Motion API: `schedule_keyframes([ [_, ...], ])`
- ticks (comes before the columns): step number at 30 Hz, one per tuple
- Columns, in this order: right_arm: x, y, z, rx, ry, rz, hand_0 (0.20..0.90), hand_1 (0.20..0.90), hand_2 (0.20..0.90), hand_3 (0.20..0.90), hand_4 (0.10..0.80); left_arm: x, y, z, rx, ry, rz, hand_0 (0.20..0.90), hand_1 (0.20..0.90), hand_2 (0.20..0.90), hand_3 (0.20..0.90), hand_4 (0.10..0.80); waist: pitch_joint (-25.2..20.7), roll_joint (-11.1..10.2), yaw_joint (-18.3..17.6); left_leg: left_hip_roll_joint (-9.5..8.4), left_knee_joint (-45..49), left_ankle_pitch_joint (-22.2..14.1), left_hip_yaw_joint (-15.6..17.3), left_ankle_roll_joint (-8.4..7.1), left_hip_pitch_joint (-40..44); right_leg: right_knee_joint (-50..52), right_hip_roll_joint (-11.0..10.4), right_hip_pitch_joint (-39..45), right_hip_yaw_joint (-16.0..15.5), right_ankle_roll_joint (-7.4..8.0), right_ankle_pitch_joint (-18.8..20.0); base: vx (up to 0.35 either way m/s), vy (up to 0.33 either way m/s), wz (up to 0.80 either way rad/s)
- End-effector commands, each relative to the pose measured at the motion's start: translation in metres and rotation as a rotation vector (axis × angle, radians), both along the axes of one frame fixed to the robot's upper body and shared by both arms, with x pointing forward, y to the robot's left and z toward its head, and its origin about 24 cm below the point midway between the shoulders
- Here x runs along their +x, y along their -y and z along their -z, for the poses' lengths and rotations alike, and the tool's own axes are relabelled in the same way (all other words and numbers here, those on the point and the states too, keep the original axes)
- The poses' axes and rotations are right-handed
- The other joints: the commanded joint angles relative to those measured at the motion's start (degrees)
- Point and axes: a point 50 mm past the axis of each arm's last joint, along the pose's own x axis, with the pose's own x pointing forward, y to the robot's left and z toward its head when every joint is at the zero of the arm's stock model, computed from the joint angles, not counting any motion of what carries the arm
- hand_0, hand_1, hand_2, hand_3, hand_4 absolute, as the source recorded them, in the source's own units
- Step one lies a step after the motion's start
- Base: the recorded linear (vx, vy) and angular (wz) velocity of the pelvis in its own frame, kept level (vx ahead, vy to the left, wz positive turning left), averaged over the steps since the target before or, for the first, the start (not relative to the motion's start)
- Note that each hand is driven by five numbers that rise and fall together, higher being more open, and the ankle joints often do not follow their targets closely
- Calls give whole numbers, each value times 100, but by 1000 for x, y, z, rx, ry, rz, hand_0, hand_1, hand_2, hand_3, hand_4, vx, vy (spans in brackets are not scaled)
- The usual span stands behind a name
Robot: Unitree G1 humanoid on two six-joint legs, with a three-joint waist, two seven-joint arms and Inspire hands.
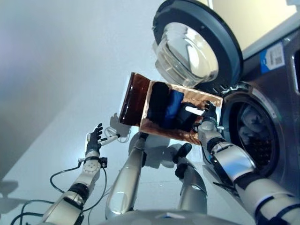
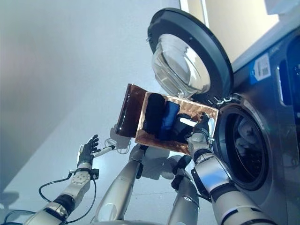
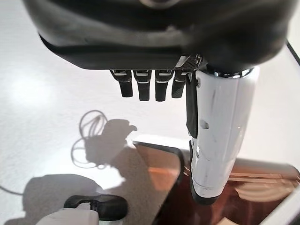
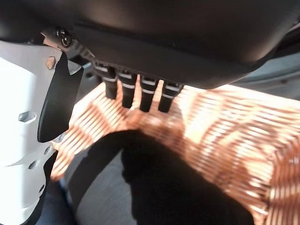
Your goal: Pick up the clothes and place them into the washing machine
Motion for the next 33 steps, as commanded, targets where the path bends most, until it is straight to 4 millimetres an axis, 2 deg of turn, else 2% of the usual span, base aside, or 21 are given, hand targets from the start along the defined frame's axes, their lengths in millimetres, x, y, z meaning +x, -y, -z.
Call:
schedule_keyframes([
  [1,10,17,-24,-26,109,57,900,900,900,900,800,9,-30,-18,48,85,-92,900,900,900,900,800,262,-364,234,-199,348,-511,257,-289,-397,-232,178,280,48,-23,-232,30,-69,38],
  [5,9,21,-25,-24,107,95,900,900,900,900,800,16,-26,-28,44,142,-77,900,900,900,900,800,356,-394,337,-214,686,-605,170,-299,-731,134,164,46,-67,-44,-392,17,-25,43],
  [9,12,32,-38,-43,126,148,900,900,900,900,800,20,-24,-39,40,209,-62,900,900,900,900,800,377,-355,435,-224,1260,-824,109,-279,-1162,694,87,-315,-144,-99,-641,6,17,27],
  [15,17,35,-52,-100,130,172,900,900,900,900,800,22,-20,-48,44,262,-55,900,900,900,900,800,412,-307,521,-195,1528,-940,78,-257,-1454,1033,36,-560,-232,-131,-830,20,28,8],
  [22,21,26,-55,-121,131,154,900,900,900,900,800,18,-22,-45,49,251,-80,900,900,900,900,800,437,-259,508,-184,1459,-929,119,-243,-1409,994,56,-563,-213,-141,-846,6,14,-1],
  [28,18,34,-55,-227,72,178,900,900,900,900,800,15,-21,-41,58,237,-85,900,900,900,900,800,430,-171,490,-192,1434,-918,153,-237,-1400,983,56,-596,-165,-145,-840,-1,23,1],
  [33,10,38,-47,-311,3,205,900,900,900,900,800,18,-8,-42,73,247,-45,900,900,900,900,800,477,-137,579,-213,1459,-905,116,-241,-1516,997,41,-628,-238,-140,-868,12,-20,-3],
])
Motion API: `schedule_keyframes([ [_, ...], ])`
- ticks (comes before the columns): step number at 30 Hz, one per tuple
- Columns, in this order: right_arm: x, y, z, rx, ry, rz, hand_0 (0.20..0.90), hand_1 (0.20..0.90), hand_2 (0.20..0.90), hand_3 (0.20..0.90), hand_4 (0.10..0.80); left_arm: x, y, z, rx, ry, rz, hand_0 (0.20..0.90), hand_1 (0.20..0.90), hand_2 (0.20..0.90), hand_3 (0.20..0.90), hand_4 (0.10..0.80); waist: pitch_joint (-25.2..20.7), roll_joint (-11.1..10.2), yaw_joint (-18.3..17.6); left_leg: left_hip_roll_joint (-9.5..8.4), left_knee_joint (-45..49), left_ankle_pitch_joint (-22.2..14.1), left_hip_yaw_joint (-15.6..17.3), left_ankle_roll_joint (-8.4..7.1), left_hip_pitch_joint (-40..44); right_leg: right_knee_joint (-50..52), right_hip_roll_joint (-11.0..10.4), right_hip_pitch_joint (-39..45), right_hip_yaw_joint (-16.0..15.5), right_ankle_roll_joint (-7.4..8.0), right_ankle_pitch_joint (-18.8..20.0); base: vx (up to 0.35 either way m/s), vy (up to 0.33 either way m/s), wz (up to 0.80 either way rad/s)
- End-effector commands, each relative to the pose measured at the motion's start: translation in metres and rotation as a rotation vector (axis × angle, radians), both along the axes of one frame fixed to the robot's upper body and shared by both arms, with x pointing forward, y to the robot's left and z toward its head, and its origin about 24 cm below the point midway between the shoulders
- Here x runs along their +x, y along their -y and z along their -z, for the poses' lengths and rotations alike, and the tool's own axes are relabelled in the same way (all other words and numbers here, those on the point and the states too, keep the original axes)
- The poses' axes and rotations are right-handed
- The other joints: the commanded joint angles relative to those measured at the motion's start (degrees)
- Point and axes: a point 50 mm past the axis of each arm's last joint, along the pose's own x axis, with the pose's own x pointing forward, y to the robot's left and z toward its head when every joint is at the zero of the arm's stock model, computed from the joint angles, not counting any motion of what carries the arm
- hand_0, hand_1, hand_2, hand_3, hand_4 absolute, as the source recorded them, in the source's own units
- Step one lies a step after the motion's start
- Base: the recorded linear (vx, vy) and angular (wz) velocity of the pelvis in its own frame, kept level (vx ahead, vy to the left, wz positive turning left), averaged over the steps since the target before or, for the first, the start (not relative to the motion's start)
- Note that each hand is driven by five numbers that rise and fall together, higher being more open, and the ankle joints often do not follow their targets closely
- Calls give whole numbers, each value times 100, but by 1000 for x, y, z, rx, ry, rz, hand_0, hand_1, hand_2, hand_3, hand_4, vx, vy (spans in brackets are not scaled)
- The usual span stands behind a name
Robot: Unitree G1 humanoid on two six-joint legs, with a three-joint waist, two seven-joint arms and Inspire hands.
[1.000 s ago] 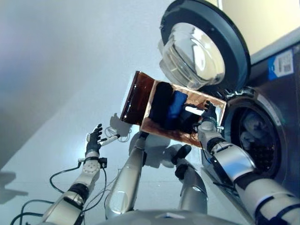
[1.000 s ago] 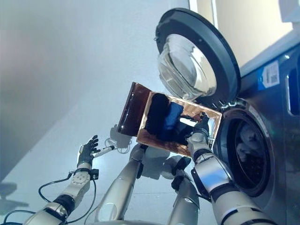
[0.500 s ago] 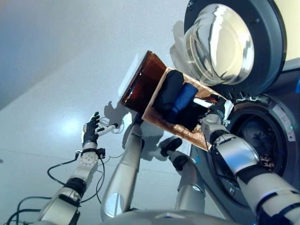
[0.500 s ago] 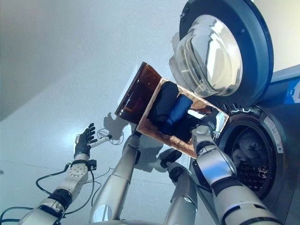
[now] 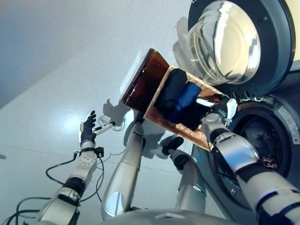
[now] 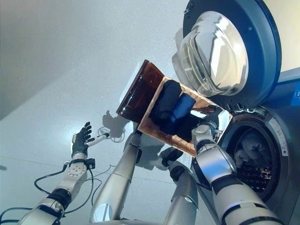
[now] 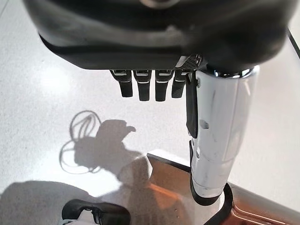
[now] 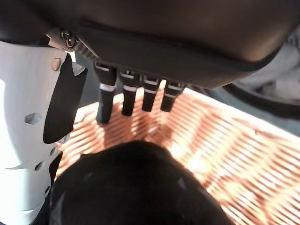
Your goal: Pick up the clothes and place them into the washing machine
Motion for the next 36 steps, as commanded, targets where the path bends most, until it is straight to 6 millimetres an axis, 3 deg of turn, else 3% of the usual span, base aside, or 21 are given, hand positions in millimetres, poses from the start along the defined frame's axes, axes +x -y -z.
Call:
schedule_keyframes([
  [1,-3,24,-11,-92,-24,58,900,900,900,900,800,-5,4,-7,44,76,10,900,900,900,900,800,170,339,337,-252,395,-714,309,-153,-209,-436,250,378,29,107,58,39,-88,6],
  [5,-20,54,-5,-86,-53,158,900,900,900,900,800,-2,16,-12,70,106,64,900,900,900,900,800,139,437,513,-353,320,-690,197,-139,-283,-341,165,342,-156,118,-62,52,-70,17],
  [17,-48,83,14,-89,-138,251,900,900,900,900,800,-5,22,-13,67,119,78,900,900,900,900,800,135,629,795,-449,226,-570,64,-108,-508,-129,39,141,-303,125,-193,25,-20,17],
  [23,-54,95,13,-92,-140,264,900,900,900,900,800,-11,13,-9,68,91,54,900,900,900,900,800,41,619,780,-461,255,-549,6,-99,-565,17,13,18,-253,102,-253,12,12,12],
  [24,-54,97,11,-93,-135,262,801,801,801,801,729,-13,10,-9,70,87,48,900,900,900,900,800,25,606,765,-449,254,-546,14,-101,-562,29,15,6,-241,95,-255,0,0,0],
  [26,-51,93,13,-101,-133,234,200,200,200,200,300,-14,6,-9,75,84,41,900,900,900,900,800,1,559,714,-416,216,-530,26,-112,-526,14,46,16,-210,89,-248,-4,20,0],
  [36,-48,75,22,-82,-140,201,200,200,200,200,300,-21,1,-3,79,50,27,900,900,900,900,800,-8,586,627,-400,29,-447,66,-128,-338,-127,74,161,-173,113,-181,-3,2,-2],
])
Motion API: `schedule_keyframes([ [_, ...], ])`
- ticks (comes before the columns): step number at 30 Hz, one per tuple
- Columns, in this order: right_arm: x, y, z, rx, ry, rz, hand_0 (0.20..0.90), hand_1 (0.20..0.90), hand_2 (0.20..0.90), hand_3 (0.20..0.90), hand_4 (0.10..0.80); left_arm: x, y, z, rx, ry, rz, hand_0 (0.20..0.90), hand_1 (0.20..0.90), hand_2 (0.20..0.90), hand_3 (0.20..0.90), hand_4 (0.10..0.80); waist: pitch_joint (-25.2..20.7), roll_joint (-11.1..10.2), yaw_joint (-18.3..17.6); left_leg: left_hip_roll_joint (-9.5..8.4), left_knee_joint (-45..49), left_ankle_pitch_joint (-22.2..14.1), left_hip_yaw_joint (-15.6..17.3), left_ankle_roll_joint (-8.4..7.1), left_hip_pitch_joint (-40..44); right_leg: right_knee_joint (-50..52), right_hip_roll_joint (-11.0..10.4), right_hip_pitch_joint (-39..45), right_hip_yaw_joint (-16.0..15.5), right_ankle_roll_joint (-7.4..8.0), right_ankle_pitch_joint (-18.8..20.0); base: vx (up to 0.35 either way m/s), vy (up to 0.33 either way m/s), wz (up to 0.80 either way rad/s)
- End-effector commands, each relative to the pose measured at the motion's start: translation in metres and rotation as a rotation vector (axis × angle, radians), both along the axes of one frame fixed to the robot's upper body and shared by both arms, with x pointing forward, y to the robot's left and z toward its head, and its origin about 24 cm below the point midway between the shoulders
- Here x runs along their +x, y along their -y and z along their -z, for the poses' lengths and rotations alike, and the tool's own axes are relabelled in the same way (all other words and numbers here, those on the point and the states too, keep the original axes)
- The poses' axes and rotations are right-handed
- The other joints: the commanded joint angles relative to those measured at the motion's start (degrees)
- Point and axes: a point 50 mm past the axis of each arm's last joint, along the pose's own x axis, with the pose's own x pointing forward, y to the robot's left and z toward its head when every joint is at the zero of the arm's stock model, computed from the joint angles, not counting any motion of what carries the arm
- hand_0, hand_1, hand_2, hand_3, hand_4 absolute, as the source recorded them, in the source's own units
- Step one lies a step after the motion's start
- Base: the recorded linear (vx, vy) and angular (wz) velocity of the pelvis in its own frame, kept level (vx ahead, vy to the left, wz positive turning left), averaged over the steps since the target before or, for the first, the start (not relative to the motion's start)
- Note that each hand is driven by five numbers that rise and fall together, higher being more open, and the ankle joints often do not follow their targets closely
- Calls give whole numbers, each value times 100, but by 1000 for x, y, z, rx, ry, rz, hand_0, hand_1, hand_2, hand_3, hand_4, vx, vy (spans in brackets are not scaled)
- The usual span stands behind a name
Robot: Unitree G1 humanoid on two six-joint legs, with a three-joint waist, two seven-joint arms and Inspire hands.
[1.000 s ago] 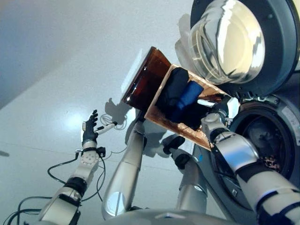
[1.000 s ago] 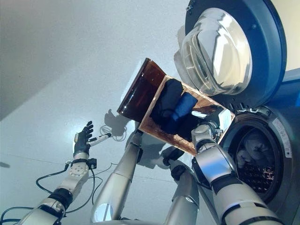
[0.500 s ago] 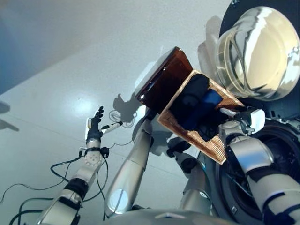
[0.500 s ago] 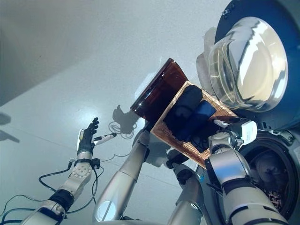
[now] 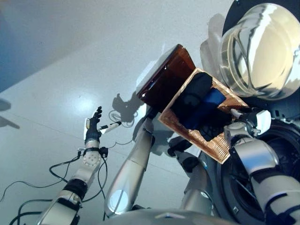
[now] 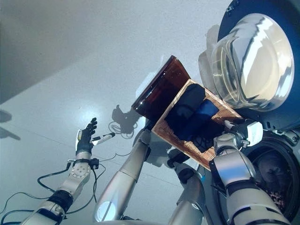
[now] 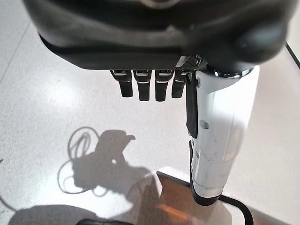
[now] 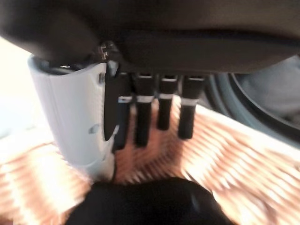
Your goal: Pick up the clothes and place them into the washing machine
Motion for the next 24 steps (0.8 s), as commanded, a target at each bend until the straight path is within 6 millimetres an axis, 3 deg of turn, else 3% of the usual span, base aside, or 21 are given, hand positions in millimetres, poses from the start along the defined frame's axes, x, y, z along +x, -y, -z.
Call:
schedule_keyframes([
  [1,-11,7,9,-32,-29,11,200,200,200,200,300,-20,-11,6,2,4,-51,900,900,900,900,800,-57,445,128,-198,17,-505,276,-93,-19,-658,332,359,80,81,333,-1,13,3],
  [5,-16,-1,22,-12,-50,13,200,200,200,200,300,-25,-10,14,1,-34,-48,900,900,900,900,800,-92,484,103,-189,-78,-476,325,-79,157,-738,332,499,107,98,383,-4,20,1],
  [14,-31,7,34,-15,-86,47,200,200,200,200,300,-32,-12,25,11,-95,-48,900,900,900,900,800,-201,447,-4,-159,-283,-413,461,-53,645,-1132,415,969,246,122,549,-8,18,-15],
  [24,-49,36,29,-9,-85,177,200,200,200,200,300,-40,-11,35,23,-148,-40,900,900,900,900,800,-487,476,-92,-183,-515,-392,498,-42,914,-1237,363,1094,320,143,590,6,-1,-3],
])
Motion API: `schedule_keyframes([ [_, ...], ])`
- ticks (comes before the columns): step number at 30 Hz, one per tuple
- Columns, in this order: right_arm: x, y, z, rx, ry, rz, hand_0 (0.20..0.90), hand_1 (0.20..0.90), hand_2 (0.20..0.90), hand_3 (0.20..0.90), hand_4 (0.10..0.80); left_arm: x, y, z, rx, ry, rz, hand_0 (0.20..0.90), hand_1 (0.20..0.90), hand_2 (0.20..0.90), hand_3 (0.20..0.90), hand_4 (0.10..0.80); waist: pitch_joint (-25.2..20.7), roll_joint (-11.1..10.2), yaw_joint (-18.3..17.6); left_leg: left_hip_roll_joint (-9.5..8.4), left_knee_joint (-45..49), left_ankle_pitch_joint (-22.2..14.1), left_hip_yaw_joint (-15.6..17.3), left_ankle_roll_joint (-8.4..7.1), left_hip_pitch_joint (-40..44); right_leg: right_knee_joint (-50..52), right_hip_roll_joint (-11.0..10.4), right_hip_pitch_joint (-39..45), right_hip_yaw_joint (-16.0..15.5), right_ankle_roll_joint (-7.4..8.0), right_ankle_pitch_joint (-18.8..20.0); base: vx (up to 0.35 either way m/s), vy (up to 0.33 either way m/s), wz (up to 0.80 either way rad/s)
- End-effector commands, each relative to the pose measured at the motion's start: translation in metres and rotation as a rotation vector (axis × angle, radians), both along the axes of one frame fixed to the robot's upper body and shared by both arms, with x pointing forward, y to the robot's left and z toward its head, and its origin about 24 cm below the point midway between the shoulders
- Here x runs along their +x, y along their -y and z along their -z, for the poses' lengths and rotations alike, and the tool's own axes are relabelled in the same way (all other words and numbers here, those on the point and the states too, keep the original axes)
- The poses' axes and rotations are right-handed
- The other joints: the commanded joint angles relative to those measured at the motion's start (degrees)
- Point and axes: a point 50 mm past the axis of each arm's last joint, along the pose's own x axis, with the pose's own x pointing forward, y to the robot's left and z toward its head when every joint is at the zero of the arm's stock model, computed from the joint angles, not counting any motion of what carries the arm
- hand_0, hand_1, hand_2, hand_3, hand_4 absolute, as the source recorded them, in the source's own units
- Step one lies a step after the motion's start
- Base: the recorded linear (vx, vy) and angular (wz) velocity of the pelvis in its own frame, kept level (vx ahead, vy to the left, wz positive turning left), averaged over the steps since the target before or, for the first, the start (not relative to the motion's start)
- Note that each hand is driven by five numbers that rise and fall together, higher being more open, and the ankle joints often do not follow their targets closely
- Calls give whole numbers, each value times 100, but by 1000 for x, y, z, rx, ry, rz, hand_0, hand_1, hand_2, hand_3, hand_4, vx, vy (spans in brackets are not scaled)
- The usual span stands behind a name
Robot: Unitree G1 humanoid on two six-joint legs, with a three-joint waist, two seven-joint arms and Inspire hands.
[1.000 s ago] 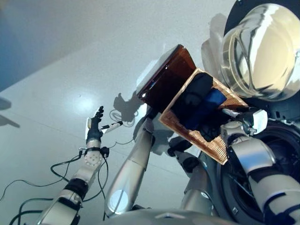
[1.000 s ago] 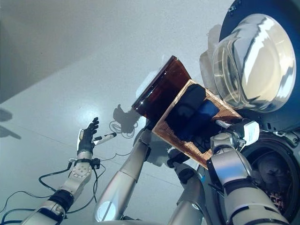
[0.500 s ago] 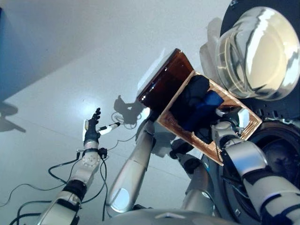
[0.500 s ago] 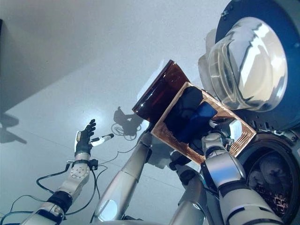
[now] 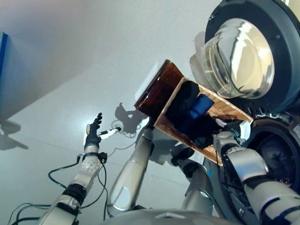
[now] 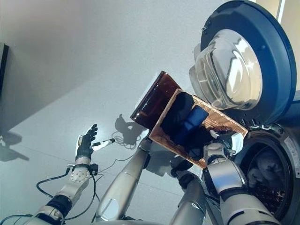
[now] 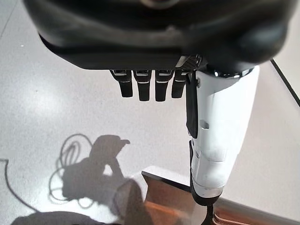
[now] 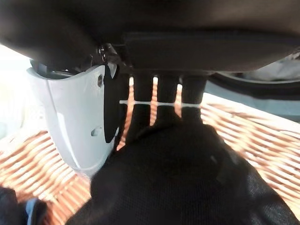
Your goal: Pick up the clothes and place them into the washing machine
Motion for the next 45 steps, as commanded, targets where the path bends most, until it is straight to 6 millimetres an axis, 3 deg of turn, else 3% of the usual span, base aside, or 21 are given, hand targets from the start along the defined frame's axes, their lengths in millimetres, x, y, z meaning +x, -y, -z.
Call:
schedule_keyframes([
  [1,-32,51,-6,-122,-51,163,200,200,200,200,300,-25,-10,19,18,-71,-58,900,900,900,900,800,-330,176,-48,-266,-158,-426,87,-148,-26,-994,348,511,-76,48,434,41,4,2],
  [4,-39,57,-4,-109,-46,191,200,200,200,200,300,-31,-15,25,16,-104,-84,900,900,900,900,800,-388,131,-93,-242,-133,-462,129,-129,33,-1040,363,571,-3,52,461,20,6,-4],
  [9,-61,53,21,-66,-100,211,200,200,200,200,300,-41,-15,37,8,-170,-98,900,900,900,900,800,-547,88,-184,-189,-214,-492,241,-111,295,-1232,381,831,65,81,528,44,23,-12],
  [16,-70,69,17,-45,-62,257,200,200,200,200,300,-42,-13,39,-13,-188,-72,900,900,900,900,800,-770,15,-294,-192,-443,-490,325,-142,795,-1803,467,1434,146,134,721,41,3,-16],
  [18,-70,82,7,-43,-24,273,200,200,200,200,300,-41,-13,37,-28,-183,-71,900,900,900,900,800,-842,3,-368,-191,-494,-496,340,-152,958,-1927,490,1584,196,136,765,20,11,-13],
  [21,-75,77,16,-14,-44,261,200,200,200,200,300,-41,-11,37,-44,-180,-58,900,900,900,900,800,-869,27,-430,-197,-577,-483,367,-146,1144,-2073,503,1763,255,167,830,9,18,-15],
  [22,-74,76,17,-6,-45,252,282,282,282,282,359,-42,-11,37,-50,-181,-57,900,900,900,900,800,-863,49,-435,-199,-582,-474,380,-145,1170,-2102,498,1790,273,169,847,-18,33,-16],
  [23,-73,74,18,2,-47,239,510,510,510,510,522,-42,-11,37,-57,-182,-56,900,900,900,900,800,-851,73,-431,-201,-574,-471,385,-139,1178,-2115,495,1799,276,166,852,-41,25,-18],
  [24,-72,73,19,20,-45,228,900,900,900,900,800,-41,-12,36,-61,-180,-58,900,900,900,900,800,-843,85,-432,-198,-568,-458,393,-135,1166,-2122,495,1797,284,162,851,-52,15,-19],
  [29,-62,63,19,19,-28,184,900,900,900,900,800,-40,-15,36,-79,-175,-84,900,900,900,900,800,-798,95,-492,-200,-467,-434,369,-126,997,-1971,482,1571,316,113,814,-48,8,-4],
  [35,-44,39,21,34,-6,108,900,900,900,900,800,-42,-22,39,-74,-194,-129,900,900,900,900,800,-624,-61,-531,-177,-453,-368,315,-167,781,-1830,524,1297,293,60,778,-37,-11,4],
  [40,-45,21,34,43,-26,45,900,900,900,900,800,-40,-27,38,-67,-182,-162,900,900,900,900,800,-412,-200,-508,-144,-274,-379,268,-182,500,-1626,539,1063,236,18,716,-29,-26,9],
  [45,-52,6,51,97,-23,-3,900,900,900,900,800,-28,-35,21,-45,-83,-181,900,900,900,900,800,-177,-443,-581,-75,18,-455,260,-206,169,-1360,587,763,241,-30,643,-7,-29,12],
])
